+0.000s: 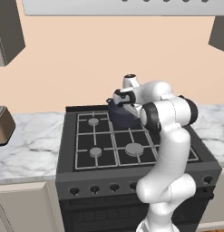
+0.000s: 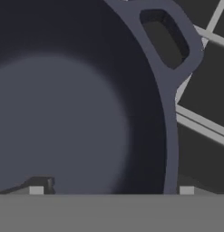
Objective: Move the pot and pan from the stove into the sink.
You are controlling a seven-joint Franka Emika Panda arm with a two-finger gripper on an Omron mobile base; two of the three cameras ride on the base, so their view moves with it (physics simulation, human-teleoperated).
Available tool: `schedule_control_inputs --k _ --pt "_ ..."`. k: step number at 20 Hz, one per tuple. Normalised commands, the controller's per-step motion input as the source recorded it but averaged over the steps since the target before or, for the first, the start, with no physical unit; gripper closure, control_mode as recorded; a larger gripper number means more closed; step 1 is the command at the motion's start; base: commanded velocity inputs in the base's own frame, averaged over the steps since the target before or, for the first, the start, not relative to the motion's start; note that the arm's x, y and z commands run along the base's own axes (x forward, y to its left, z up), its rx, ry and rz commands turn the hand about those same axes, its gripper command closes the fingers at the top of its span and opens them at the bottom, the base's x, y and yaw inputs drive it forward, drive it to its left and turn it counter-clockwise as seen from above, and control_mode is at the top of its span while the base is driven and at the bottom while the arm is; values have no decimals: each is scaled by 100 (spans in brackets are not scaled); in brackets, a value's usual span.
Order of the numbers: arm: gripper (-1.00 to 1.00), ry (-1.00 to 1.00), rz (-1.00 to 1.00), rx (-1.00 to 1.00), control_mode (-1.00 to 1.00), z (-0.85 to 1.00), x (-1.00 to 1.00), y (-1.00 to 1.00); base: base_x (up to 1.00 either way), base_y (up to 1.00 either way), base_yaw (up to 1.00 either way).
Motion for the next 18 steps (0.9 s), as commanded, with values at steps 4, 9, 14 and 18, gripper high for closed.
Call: schedule_control_inputs --k 4,9,14,18 --pt "100 1 0 0 -100 -9 10 0 0 0 0" --pt "100 0 0 0 -100 3 0 0 0 0 0" --pt "100 2 0 2 -100 54 -16 -3 0 0 0" --pt "100 1 4 3 -100 72 -47 -8 0 0 0"
